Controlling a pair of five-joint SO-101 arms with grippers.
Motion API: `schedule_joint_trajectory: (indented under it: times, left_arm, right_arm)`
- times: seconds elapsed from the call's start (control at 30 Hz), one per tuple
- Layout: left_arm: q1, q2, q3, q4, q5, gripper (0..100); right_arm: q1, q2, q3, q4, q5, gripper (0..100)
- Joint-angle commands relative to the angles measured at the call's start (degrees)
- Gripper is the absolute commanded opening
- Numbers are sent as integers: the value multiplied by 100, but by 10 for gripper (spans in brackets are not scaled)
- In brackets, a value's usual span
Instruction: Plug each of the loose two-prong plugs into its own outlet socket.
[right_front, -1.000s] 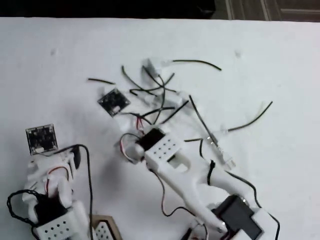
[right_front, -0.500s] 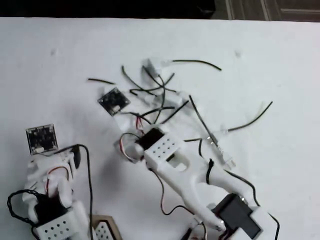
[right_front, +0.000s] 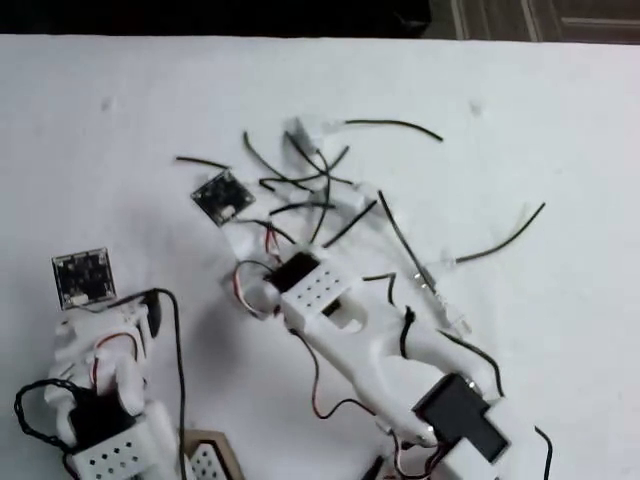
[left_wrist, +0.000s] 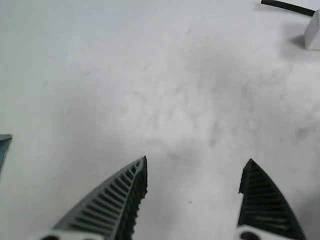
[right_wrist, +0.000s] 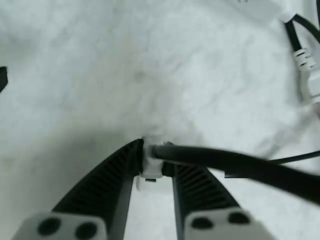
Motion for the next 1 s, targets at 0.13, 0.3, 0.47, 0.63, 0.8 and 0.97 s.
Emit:
schedule_joint_trajectory:
  times: [0.13, 0.3, 0.47, 0.63, 0.8, 0.97]
  left_arm:
    - [-40, -48, -18, -114, -35, 301]
    - [-40, -48, -18, -114, -35, 301]
    - [-40, -48, -18, -114, -35, 301]
    - [-40, -48, -18, -114, -35, 301]
    - [-40, -48, -18, -114, -35, 301]
    - [-40, -48, -18, -114, -35, 301]
  right_arm:
    - [-66, -664, 70, 347, -9, 17]
    - [-48, -787, 105, 541, -26, 17]
    - [-75, -840, 70, 567, -35, 17]
    - [-101, -848, 79, 576, -35, 17]
    - [-92, -1130, 202, 576, -35, 17]
    - [-101, -1842, 598, 576, -18, 17]
